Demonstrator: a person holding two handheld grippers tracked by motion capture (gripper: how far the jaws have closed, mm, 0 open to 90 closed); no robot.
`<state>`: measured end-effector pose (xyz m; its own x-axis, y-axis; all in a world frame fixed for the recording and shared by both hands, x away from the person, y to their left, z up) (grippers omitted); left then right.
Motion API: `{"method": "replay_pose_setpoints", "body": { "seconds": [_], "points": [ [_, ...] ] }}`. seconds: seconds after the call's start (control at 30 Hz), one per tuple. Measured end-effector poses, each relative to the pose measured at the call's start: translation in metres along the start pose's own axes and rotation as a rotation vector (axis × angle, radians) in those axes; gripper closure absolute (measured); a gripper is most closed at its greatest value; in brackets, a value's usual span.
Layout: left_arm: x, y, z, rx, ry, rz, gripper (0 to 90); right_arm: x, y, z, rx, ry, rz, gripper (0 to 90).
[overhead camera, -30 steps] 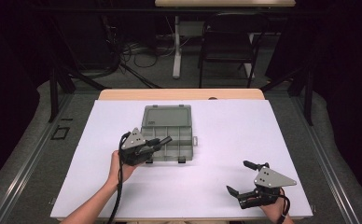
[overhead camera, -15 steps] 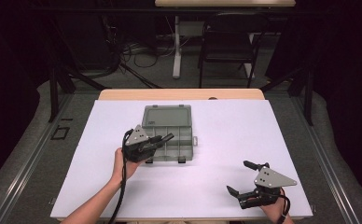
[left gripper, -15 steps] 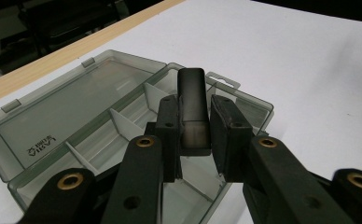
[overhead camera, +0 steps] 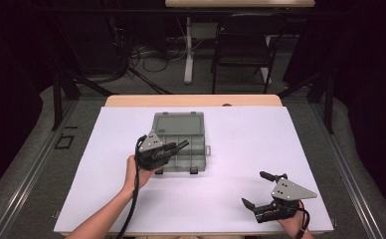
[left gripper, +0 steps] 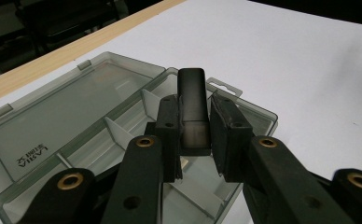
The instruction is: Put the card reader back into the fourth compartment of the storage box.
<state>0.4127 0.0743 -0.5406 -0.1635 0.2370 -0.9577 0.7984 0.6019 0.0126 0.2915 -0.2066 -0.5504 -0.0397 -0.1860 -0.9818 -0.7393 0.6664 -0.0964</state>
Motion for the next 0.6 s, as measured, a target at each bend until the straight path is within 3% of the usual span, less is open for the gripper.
{"method": "replay_pose_setpoints", "body": {
  "seconds": [0.6],
  "points": [
    [-0.002, 0.003, 0.016, -0.022, 0.003, -0.028, 74.3, 0.000, 0.000, 0.000, -0.003, 0.003, 0.002, 0.1]
  ]
}}
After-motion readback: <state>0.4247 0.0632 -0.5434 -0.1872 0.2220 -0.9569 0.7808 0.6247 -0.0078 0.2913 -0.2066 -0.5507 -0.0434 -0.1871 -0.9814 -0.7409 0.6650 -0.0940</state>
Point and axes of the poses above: each handheld gripper's, and its own axes: z roughly forward along the jaws, x roughly out of its underside, y roughly to its left, the point moved 8 cm from there along z, roughly forward along the jaws, and after that the axes turned 12 degrees about -y, right-handed, at the moved point
